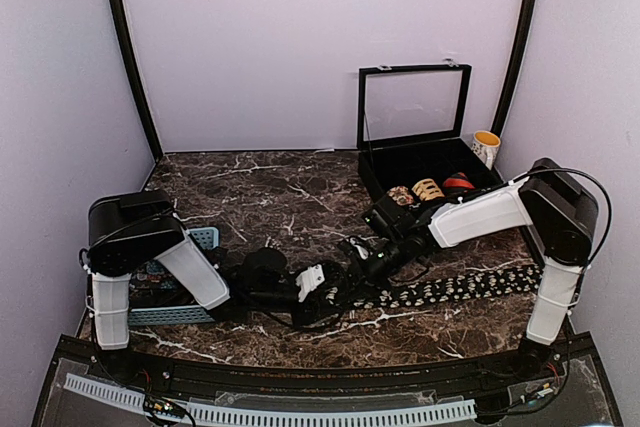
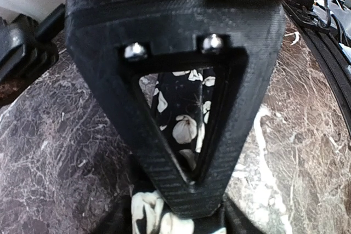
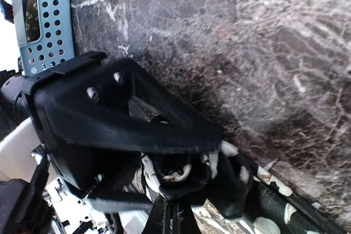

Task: Roll the ties
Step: Roll the tie at the center of the board.

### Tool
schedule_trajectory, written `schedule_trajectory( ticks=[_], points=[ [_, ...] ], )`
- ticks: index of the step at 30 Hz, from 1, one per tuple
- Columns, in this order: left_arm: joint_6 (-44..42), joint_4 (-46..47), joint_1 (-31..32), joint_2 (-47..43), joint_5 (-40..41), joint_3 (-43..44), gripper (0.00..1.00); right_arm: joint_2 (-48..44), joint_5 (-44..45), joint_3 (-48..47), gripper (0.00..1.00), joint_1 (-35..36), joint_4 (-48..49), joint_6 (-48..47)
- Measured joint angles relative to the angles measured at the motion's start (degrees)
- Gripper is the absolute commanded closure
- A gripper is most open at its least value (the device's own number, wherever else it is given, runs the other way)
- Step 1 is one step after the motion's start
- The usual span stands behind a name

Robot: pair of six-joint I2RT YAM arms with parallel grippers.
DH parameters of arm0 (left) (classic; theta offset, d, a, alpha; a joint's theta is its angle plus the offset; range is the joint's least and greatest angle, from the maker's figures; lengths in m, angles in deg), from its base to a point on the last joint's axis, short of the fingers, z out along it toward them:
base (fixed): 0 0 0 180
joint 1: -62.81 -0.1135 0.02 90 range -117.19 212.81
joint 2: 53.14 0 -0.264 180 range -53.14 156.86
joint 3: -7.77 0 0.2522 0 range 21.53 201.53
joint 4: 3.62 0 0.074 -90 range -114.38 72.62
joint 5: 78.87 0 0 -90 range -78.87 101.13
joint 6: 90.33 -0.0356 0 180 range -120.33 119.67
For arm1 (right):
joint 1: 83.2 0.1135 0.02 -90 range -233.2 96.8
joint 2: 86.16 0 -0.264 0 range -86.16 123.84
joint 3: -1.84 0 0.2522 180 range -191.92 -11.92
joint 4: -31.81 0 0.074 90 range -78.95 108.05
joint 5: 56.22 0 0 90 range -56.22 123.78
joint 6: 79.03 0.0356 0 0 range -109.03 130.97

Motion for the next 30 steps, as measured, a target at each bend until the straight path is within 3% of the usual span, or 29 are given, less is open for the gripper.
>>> schedule_trajectory(
  ticks=[3,20,21,26,30],
  points=[
    [-1.14,-0.26,-0.02,0.0,-0.42,-0.02,0.65,0.0,-0.63,0.0,1.0,0.0,0.02,0.02],
    [-4.33,-0.2,0.0,-1.77,-0.39,-2.64,0.67,-2.84,-2.21,5.77,1.0,-3.67,0.0,-1.51],
    [-4.42,-0.26,0.0,-1.81,-0.39,-2.64,0.63,-2.78,-2.27,5.77,1.0,-3.69,0.0,-1.75],
    [-4.44,-0.79,-0.09,-2.34,-0.63,-2.73,0.26,-1.64,-2.4,6.38,1.0,-3.96,-0.31,-2.58],
    [-3.8,-1.84,-0.15,-2.64,-1.14,-2.4,0.18,-1.49,-3.02,6.54,1.0,-4.15,-0.31,-2.89]
  ],
)
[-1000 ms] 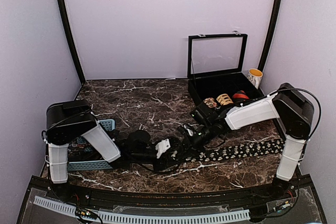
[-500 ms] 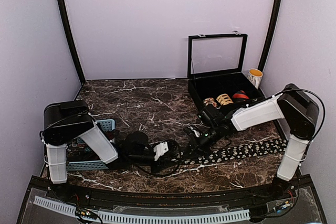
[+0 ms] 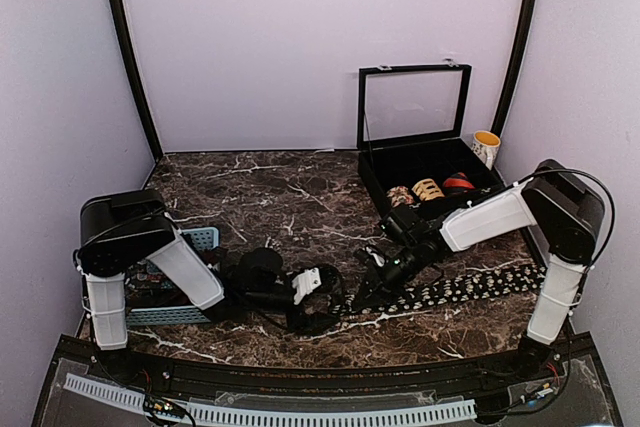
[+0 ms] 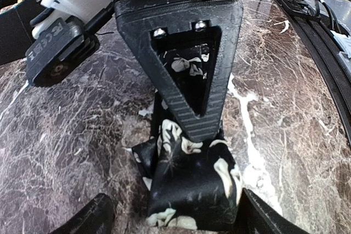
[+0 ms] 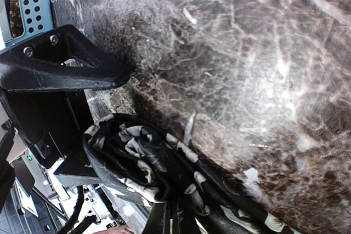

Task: Roll the ties
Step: Roll the tie at the center of the board.

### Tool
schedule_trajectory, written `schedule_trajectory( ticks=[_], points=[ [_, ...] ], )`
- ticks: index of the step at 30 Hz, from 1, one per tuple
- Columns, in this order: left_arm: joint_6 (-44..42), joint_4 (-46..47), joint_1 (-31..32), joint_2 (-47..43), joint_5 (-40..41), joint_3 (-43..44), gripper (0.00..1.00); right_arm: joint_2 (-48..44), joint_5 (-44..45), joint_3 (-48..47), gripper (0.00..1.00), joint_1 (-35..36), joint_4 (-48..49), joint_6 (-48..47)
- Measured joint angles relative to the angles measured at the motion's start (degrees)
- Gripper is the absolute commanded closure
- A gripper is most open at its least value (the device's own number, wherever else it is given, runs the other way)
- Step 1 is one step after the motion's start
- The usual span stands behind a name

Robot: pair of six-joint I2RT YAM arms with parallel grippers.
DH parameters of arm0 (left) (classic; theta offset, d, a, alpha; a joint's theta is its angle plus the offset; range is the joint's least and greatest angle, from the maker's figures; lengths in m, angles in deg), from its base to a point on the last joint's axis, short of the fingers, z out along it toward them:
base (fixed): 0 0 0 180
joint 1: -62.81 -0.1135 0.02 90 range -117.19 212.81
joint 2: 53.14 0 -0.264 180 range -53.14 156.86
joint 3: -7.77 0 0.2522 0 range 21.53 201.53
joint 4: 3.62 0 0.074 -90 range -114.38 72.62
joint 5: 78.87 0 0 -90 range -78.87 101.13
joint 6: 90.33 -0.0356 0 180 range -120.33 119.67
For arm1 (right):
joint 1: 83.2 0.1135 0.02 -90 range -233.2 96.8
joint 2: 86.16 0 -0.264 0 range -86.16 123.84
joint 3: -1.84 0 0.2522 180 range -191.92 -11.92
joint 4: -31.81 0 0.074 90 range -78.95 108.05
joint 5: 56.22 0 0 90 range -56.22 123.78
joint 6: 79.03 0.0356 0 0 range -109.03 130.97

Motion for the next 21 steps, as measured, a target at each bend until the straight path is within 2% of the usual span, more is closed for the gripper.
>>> schedule_trajectory(
  ticks=[5,8,13,15,19,21],
  points=[
    [-0.04,-2.05,0.52,1.01,-0.11,2.84,0.2,0.0,-0.15,-0.87,1.0,0.42,-0.59,0.07],
    [-0.24,-2.43,0.72,2.6,-0.46,5.09,0.27,0.0,-0.15,-1.09,1.0,0.61,-0.68,0.15],
    [-1.16,-2.93,0.87,3.32,-1.86,6.1,0.59,-0.35,-0.22,-1.4,1.0,0.76,-1.05,0.59],
    [-1.79,-2.78,0.87,3.32,-2.38,5.84,0.68,-0.9,-0.52,-1.77,1.0,0.76,-1.25,1.03],
    [-3.08,-1.25,0.85,3.1,-2.62,4.44,0.69,-1.95,-1.2,-2.03,1.0,0.76,-0.96,1.57],
    [-3.45,-0.79,0.87,3.02,-2.62,4.02,0.64,-1.92,-1.22,-2.01,1.0,0.79,-0.85,1.64]
  ],
)
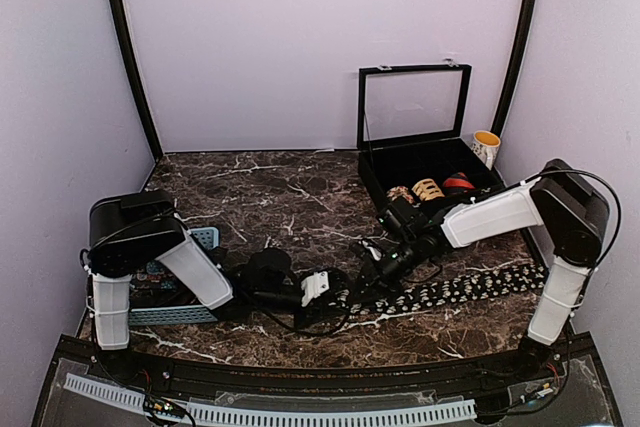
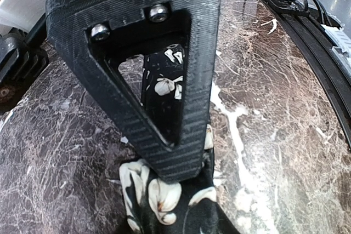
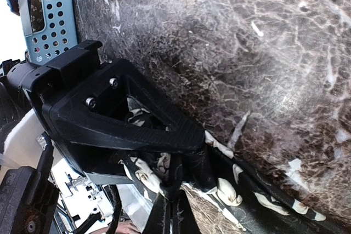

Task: Roll the ties
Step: Roll the tie at the center of the board.

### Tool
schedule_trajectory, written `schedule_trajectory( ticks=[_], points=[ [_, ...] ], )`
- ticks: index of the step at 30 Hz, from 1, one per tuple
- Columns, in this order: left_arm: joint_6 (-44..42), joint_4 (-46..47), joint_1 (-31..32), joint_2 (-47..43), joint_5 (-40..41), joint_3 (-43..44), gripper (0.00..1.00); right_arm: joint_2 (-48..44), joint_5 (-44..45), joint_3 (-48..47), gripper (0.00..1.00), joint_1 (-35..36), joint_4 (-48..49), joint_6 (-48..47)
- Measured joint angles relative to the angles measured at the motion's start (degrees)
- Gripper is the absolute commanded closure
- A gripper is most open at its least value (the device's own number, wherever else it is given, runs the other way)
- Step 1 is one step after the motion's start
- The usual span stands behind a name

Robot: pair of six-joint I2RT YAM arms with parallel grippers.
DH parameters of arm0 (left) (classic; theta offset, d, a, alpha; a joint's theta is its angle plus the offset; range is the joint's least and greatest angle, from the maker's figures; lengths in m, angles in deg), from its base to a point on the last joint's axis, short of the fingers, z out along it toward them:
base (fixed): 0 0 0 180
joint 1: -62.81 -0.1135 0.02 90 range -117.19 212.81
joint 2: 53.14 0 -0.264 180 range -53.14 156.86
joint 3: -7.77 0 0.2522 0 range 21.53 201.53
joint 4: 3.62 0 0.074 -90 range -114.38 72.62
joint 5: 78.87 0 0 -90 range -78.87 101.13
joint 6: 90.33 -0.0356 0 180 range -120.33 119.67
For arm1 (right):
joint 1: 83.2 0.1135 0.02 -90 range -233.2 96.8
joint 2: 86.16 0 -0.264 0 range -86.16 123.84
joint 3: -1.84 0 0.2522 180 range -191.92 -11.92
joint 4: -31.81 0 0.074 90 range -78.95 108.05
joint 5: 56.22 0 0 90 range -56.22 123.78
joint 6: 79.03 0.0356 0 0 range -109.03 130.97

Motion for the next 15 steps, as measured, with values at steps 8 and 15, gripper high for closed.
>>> schedule_trajectory(
  ticks=[8,15],
  points=[
    [0.24,0.72,0.0,-1.27,0.52,-1.97,0.36,3.52,-0.17,1.14,1.0,0.04,-0.33,-1.66],
    [1.16,1.99,0.0,-3.76,1.33,-6.23,0.36,4.37,-1.73,1.66,1.0,0.02,0.15,-1.92]
  ],
)
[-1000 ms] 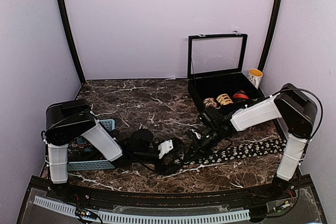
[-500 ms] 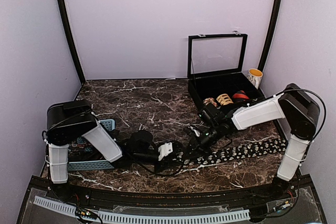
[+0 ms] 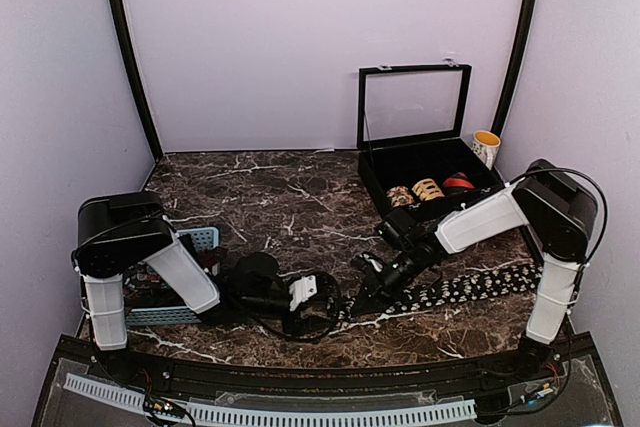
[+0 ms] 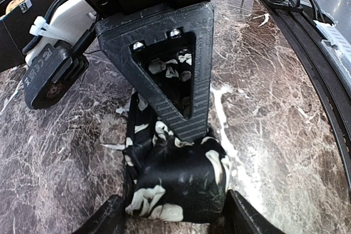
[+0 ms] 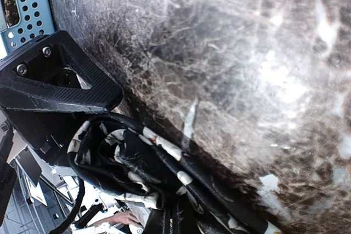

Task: Roll the ties
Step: Roll the tie at the center of the board.

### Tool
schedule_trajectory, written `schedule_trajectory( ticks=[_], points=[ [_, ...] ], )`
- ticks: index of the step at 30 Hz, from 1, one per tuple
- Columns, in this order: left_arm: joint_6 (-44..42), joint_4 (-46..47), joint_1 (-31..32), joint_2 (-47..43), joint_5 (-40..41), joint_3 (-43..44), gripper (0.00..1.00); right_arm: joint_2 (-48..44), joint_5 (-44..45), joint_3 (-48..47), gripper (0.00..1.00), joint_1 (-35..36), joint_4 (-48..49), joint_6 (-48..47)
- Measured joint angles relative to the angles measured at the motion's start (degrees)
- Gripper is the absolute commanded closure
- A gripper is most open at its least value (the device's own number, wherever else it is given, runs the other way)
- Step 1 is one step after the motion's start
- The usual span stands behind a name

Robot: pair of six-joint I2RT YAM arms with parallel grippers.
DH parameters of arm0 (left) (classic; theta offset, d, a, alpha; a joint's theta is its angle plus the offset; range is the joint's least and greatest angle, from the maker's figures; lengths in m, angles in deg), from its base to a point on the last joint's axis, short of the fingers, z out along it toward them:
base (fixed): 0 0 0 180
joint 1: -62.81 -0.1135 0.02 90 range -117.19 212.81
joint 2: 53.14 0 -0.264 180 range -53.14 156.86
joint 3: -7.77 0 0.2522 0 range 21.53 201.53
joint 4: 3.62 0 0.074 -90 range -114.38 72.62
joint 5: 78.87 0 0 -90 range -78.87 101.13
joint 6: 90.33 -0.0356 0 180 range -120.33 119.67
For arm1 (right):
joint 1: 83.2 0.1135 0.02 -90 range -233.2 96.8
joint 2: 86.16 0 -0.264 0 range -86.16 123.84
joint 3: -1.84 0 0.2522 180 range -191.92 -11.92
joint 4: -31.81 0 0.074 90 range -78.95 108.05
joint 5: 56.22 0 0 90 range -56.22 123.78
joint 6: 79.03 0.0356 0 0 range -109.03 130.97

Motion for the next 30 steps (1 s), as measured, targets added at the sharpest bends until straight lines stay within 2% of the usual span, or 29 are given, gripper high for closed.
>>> schedule_trajectory(
  ticks=[4,8,11,13,15,17,19,21,23,30],
  points=[
    [-0.07,0.02,0.0,0.0,-0.02,0.15,0.36,0.22,-0.52,-0.02,1.0,-0.07,0.15,0.0],
    [-1.18,-1.46,0.02,0.17,-0.09,1.79,0.28,0.22,-0.09,-0.92,1.0,-0.04,-1.33,-0.31],
    [-2.01,-2.93,0.02,0.9,-0.52,3.67,0.28,0.22,0.9,-2.08,1.0,-0.04,-3.08,-0.72],
    [-2.45,-3.43,0.02,1.73,-1.2,5.03,0.34,0.22,1.36,-2.58,1.0,-0.04,-3.89,-0.92],
    [-2.84,-3.82,0.04,2.49,-1.95,6.16,0.45,0.2,1.73,-3.04,1.0,-0.02,-4.48,-0.94],
    [-2.82,-4.04,0.07,2.78,-2.23,6.6,0.58,0.2,1.92,-3.54,0.93,-0.02,-5.09,-0.94],
    [-3.04,-4.13,0.02,2.84,-2.29,6.6,0.64,0.07,2.16,-3.89,0.81,-0.02,-5.62,-1.01],
    [-3.21,-3.98,0.0,2.86,-2.27,6.58,0.67,-0.35,2.6,-4.04,0.75,-0.02,-5.79,-0.87],
    [-3.1,-3.91,0.0,2.86,-2.32,6.54,0.67,-1.16,3.21,-4.04,0.73,-0.04,-5.92,-0.33],
    [-2.45,-2.95,0.02,2.89,-2.34,5.97,0.67,-3.87,3.56,-3.32,0.82,-0.04,-2.71,1.88]
  ],
)
